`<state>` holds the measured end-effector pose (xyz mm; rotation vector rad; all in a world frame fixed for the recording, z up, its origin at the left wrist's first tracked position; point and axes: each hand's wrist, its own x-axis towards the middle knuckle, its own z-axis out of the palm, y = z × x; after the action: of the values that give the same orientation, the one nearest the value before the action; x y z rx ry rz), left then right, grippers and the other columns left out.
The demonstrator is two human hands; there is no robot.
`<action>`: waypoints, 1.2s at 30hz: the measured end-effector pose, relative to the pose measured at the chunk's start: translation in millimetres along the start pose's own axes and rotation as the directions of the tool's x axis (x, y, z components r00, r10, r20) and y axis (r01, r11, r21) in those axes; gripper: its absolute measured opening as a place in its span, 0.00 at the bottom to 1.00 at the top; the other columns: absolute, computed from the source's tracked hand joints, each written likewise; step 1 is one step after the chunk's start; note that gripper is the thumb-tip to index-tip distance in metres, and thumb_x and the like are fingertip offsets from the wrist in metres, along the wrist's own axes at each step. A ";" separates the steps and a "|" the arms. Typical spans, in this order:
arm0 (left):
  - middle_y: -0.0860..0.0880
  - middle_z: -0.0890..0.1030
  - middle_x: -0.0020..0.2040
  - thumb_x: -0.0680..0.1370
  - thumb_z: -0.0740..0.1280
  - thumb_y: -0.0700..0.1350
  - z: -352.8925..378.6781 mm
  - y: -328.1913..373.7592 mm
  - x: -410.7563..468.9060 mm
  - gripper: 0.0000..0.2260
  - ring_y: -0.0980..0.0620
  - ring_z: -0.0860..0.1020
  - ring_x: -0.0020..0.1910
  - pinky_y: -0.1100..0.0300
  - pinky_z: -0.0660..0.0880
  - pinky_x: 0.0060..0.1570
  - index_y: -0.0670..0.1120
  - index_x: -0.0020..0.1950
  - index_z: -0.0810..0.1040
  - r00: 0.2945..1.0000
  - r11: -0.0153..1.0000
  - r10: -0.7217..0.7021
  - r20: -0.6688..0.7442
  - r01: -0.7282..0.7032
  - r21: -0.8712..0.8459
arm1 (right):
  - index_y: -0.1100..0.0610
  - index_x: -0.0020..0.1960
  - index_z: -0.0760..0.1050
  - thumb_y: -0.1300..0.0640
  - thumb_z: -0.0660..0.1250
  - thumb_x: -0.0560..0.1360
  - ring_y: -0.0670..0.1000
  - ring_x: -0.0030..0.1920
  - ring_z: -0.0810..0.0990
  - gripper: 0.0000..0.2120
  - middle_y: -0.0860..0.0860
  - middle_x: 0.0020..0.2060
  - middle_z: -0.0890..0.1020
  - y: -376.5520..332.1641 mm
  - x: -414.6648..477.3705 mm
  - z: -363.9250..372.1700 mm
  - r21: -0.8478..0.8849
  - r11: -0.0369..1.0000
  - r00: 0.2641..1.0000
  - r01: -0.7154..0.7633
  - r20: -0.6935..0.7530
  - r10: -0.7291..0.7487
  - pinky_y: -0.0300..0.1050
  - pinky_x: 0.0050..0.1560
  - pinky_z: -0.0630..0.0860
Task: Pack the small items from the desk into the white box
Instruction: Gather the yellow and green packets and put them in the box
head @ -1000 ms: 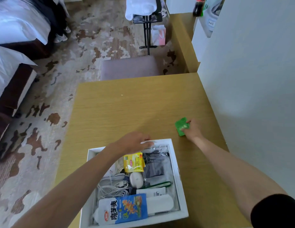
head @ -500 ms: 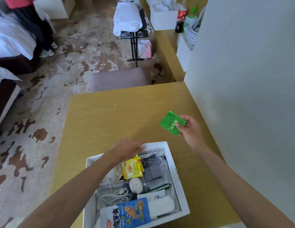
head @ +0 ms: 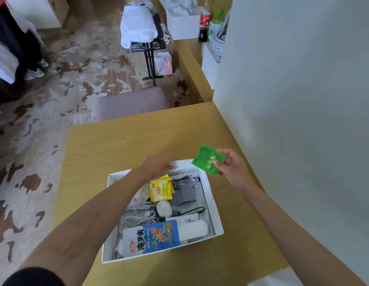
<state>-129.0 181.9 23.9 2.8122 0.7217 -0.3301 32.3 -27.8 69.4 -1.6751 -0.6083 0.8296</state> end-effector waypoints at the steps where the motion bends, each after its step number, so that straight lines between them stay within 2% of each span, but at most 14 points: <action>1: 0.45 0.80 0.58 0.80 0.57 0.56 -2.4 -2.0 7.0 0.16 0.43 0.76 0.57 0.53 0.70 0.49 0.49 0.61 0.74 1.000 1.000 -0.014 -0.003 0.014 -0.018 | 0.48 0.53 0.74 0.63 0.67 0.77 0.41 0.39 0.84 0.12 0.44 0.42 0.85 -1.6 -0.7 -0.7 -0.006 1.000 1.000 0.004 0.001 -0.004 0.33 0.33 0.77; 5: 0.44 0.78 0.60 0.79 0.58 0.56 -10.1 -9.8 16.9 0.17 0.43 0.75 0.58 0.53 0.69 0.50 0.48 0.62 0.74 0.998 0.995 -0.059 -0.036 0.055 -0.086 | 0.52 0.60 0.72 0.62 0.65 0.78 0.40 0.38 0.83 0.12 0.47 0.49 0.83 -7.1 -4.7 0.9 -0.074 0.997 0.999 0.006 0.053 -0.002 0.33 0.31 0.76; 10: 0.43 0.78 0.62 0.81 0.57 0.51 -17.4 -27.9 -14.0 0.15 0.43 0.74 0.59 0.51 0.70 0.55 0.46 0.64 0.72 0.997 0.991 -0.077 0.007 0.078 -0.105 | 0.51 0.61 0.70 0.59 0.64 0.79 0.46 0.31 0.82 0.12 0.52 0.49 0.81 -7.2 -8.7 17.9 -0.238 0.969 0.986 0.070 0.163 -0.032 0.38 0.28 0.76; 13: 0.46 0.78 0.61 0.80 0.59 0.46 -18.0 -42.3 -49.8 0.13 0.44 0.73 0.61 0.52 0.70 0.57 0.47 0.62 0.74 0.969 0.982 -0.139 -0.206 0.109 -0.153 | 0.48 0.60 0.68 0.57 0.64 0.79 0.45 0.28 0.80 0.12 0.52 0.50 0.80 -4.9 -1.4 38.3 -0.328 0.940 0.976 0.094 0.217 -0.022 0.40 0.28 0.76; 15: 0.47 0.79 0.59 0.78 0.62 0.43 -12.8 -49.9 -75.5 0.12 0.45 0.73 0.61 0.51 0.70 0.59 0.46 0.60 0.77 0.906 0.977 -0.180 -0.382 0.121 -0.173 | 0.46 0.61 0.68 0.55 0.64 0.79 0.45 0.26 0.79 0.12 0.54 0.50 0.79 -2.1 4.8 56.3 -0.412 0.903 0.967 0.124 0.255 -0.017 0.40 0.27 0.75; 17: 0.45 0.78 0.59 0.76 0.64 0.40 -5.9 -56.6 -98.5 0.13 0.43 0.73 0.62 0.49 0.71 0.58 0.44 0.59 0.77 0.858 0.970 -0.227 -0.461 0.155 -0.189 | 0.48 0.62 0.69 0.55 0.63 0.79 0.45 0.26 0.80 0.13 0.58 0.48 0.80 1.1 11.2 77.7 -0.482 0.859 0.958 0.172 0.284 -0.032 0.43 0.28 0.76; 19: 0.45 0.75 0.64 0.75 0.63 0.39 1.3 -61.3 -118.5 0.17 0.43 0.72 0.64 0.48 0.73 0.57 0.44 0.64 0.73 0.849 0.950 -0.295 -0.440 0.210 -0.231 | 0.51 0.63 0.70 0.57 0.64 0.79 0.45 0.27 0.80 0.13 0.61 0.48 0.81 2.0 16.5 100.0 -0.496 0.842 0.950 0.211 0.307 -0.057 0.48 0.32 0.78; 21: 0.47 0.69 0.69 0.76 0.62 0.41 10.1 -65.0 -135.9 0.23 0.44 0.70 0.65 0.48 0.76 0.51 0.48 0.71 0.63 0.836 0.916 -0.376 -0.399 0.271 -0.296 | 0.54 0.64 0.70 0.58 0.64 0.79 0.46 0.30 0.80 0.14 0.56 0.53 0.80 2.4 19.8 119.8 -0.513 0.826 0.941 0.232 0.333 -0.057 0.49 0.38 0.79; 23: 0.48 0.66 0.71 0.76 0.62 0.44 17.8 -66.9 -150.8 0.30 0.45 0.69 0.65 0.50 0.77 0.45 0.51 0.75 0.53 0.818 0.874 -0.451 -0.357 0.322 -0.365 | 0.56 0.65 0.70 0.59 0.63 0.80 0.48 0.39 0.81 0.14 0.54 0.56 0.78 5.5 22.0 132.5 -0.535 0.813 0.941 0.229 0.336 -0.044 0.45 0.42 0.78; 25: 0.46 0.65 0.72 0.77 0.62 0.48 25.4 -67.9 -161.2 0.33 0.44 0.68 0.67 0.50 0.76 0.48 0.51 0.76 0.47 0.816 0.831 -0.504 -0.283 0.369 -0.416 | 0.58 0.65 0.70 0.59 0.61 0.80 0.48 0.49 0.79 0.14 0.55 0.56 0.79 9.1 21.6 135.4 -0.557 0.807 0.963 0.198 0.264 -0.054 0.43 0.47 0.75; 29: 0.40 0.72 0.67 0.78 0.59 0.52 33.4 -69.1 -167.6 0.30 0.40 0.73 0.62 0.45 0.75 0.54 0.48 0.75 0.50 0.832 0.738 -0.549 -0.073 0.442 -0.510 | 0.57 0.60 0.75 0.58 0.61 0.79 0.48 0.47 0.80 0.11 0.52 0.53 0.81 10.2 3.8 124.0 -0.529 0.826 0.980 0.193 0.066 -0.187 0.43 0.48 0.75; 33: 0.39 0.77 0.60 0.78 0.58 0.45 31.3 -62.6 -165.4 0.23 0.40 0.75 0.56 0.49 0.73 0.51 0.47 0.72 0.57 0.855 0.655 -0.518 0.009 0.404 -0.639 | 0.54 0.62 0.72 0.61 0.65 0.76 0.51 0.53 0.74 0.14 0.50 0.55 0.75 16.5 -27.1 96.8 -0.612 0.743 0.908 0.270 -0.094 -0.407 0.41 0.51 0.68; 35: 0.39 0.78 0.58 0.78 0.57 0.42 32.3 -60.4 -163.4 0.22 0.40 0.76 0.55 0.48 0.74 0.52 0.47 0.72 0.58 0.861 0.645 -0.509 0.009 0.388 -0.658 | 0.56 0.69 0.65 0.60 0.66 0.75 0.56 0.61 0.70 0.23 0.54 0.62 0.72 24.4 -34.6 81.2 -0.720 0.673 0.909 0.168 -0.151 -0.388 0.43 0.57 0.65; 36: 0.38 0.77 0.58 0.78 0.56 0.41 33.7 -60.1 -162.0 0.22 0.39 0.76 0.54 0.48 0.74 0.52 0.46 0.72 0.58 0.862 0.647 -0.506 0.010 0.388 -0.656 | 0.57 0.73 0.60 0.58 0.64 0.76 0.57 0.66 0.67 0.27 0.56 0.67 0.69 28.0 -36.5 74.8 -0.732 0.676 0.942 0.080 -0.167 -0.292 0.48 0.63 0.65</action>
<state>-302.5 152.2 26.1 1.9869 1.2956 0.0977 -49.7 -17.1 39.7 -2.3364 -0.9756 0.1699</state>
